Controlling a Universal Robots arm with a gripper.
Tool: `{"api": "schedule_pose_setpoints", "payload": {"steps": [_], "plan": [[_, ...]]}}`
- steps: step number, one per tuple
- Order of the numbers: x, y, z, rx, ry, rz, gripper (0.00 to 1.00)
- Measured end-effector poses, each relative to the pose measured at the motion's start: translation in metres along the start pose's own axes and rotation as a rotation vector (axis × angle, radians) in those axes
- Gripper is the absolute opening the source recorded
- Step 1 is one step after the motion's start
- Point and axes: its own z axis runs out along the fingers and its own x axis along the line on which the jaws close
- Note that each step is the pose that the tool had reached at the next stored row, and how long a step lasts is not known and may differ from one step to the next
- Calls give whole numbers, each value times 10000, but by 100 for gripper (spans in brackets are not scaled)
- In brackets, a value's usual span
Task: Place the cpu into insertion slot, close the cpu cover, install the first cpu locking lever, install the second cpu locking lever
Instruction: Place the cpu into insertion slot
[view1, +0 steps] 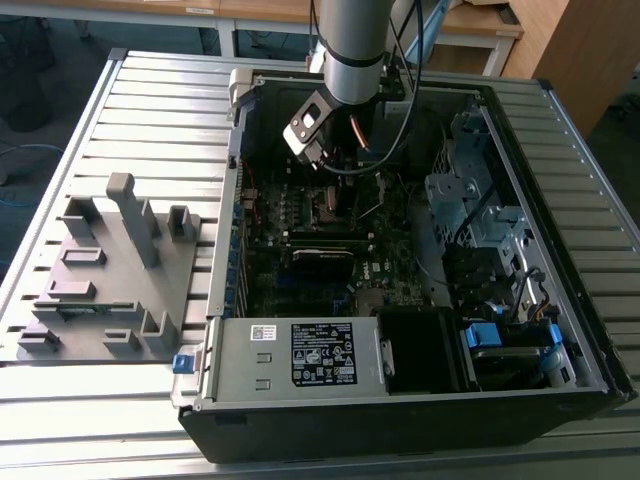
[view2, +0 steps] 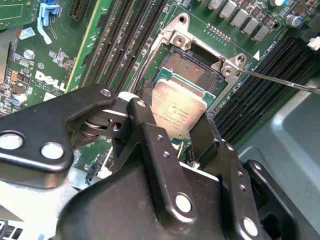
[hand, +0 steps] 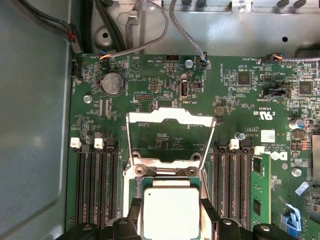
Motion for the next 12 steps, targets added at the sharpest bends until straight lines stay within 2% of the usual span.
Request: {"api": "schedule_pose_setpoints", "payload": {"steps": [12], "plan": [[0, 0, 0, -2, -5, 156, 54]]}}
